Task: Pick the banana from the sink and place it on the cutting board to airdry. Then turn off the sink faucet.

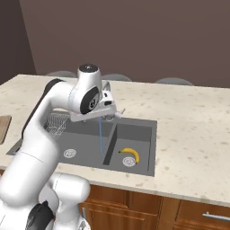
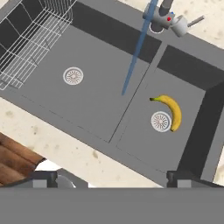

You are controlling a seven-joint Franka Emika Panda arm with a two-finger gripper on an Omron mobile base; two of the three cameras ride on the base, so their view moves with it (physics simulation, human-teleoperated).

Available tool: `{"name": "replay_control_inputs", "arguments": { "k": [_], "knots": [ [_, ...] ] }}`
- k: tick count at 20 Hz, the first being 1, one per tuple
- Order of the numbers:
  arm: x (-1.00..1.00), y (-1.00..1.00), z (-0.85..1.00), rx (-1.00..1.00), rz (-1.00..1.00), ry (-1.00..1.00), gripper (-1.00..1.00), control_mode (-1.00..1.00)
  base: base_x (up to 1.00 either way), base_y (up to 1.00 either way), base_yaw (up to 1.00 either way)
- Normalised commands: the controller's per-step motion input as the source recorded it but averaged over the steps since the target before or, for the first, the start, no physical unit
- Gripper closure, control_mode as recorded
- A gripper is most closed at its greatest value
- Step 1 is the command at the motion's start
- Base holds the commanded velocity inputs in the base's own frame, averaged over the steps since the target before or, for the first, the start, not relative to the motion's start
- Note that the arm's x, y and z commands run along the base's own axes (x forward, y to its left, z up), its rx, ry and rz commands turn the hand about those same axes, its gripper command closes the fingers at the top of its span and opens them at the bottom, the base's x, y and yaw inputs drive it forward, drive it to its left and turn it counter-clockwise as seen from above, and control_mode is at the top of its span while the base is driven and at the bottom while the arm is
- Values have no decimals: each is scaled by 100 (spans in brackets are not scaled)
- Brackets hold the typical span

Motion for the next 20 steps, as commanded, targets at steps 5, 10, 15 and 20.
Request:
{"name": "replay_control_inputs", "arguments": {
  "k": [5,10,15,20],
  "knots": [
    [-64,-2,0,-2,6,-4,-100,-100,0,0,0],
    [-51,-18,0,5,0,0,-100,-100,0,0,0],
    [-41,-17,0,9,-5,0,-100,-100,0,0,0],
    [-19,-6,0,8,-9,0,-100,-100,0,0,0]
  ]
}}
